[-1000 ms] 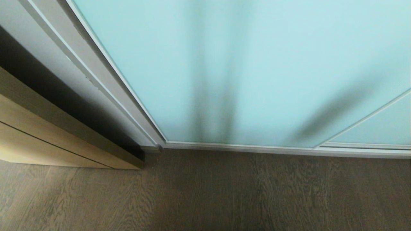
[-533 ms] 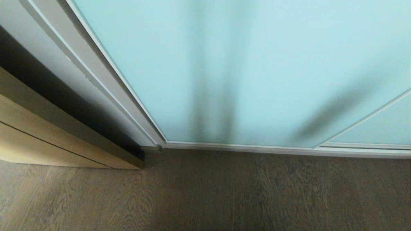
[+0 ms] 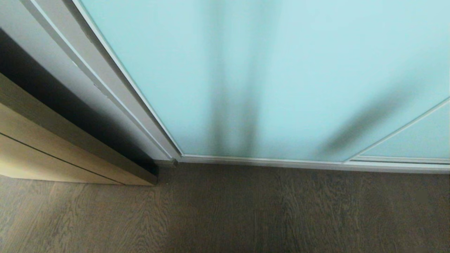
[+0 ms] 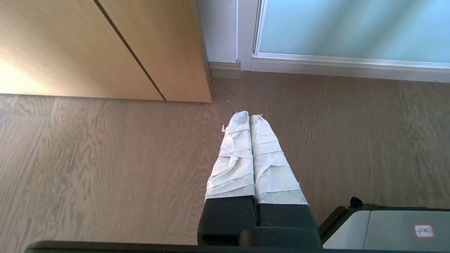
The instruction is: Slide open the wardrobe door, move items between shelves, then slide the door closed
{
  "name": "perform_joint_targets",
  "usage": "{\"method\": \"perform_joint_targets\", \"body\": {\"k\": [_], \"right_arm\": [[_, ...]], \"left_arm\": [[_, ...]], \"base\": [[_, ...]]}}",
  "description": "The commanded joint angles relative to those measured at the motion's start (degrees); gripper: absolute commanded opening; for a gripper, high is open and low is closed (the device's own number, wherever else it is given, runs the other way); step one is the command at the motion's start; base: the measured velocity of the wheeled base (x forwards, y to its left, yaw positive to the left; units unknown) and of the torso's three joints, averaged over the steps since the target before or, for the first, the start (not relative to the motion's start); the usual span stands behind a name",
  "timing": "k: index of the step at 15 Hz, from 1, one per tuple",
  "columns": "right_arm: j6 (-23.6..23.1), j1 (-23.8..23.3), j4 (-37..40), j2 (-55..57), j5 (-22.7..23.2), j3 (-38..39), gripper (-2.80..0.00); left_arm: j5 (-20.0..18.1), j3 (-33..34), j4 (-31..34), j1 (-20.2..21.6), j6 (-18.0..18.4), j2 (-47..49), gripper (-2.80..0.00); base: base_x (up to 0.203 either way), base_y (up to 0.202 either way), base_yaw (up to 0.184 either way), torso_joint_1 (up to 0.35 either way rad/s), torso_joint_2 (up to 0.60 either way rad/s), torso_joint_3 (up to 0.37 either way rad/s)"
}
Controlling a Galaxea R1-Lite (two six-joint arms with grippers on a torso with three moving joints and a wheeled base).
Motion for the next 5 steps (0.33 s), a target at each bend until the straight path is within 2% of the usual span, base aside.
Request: {"method": "perform_joint_targets", "body": {"k": [1, 5], "right_arm": [[0.27, 0.0, -0.09, 0.11, -0.15, 0.0, -2.8], [0.48, 0.0, -0.01, 0.02, -0.52, 0.0, -2.8]], "left_arm": [[-0.01, 0.0, 0.0, 0.0, 0.03, 0.21, -2.8], [-0.01, 0.0, 0.0, 0.0, 0.03, 0.21, -2.8]], "base": [[0.0, 0.0, 0.0, 0.0, 0.0, 0.0], [0.0, 0.0, 0.0, 0.0, 0.0, 0.0]]}}
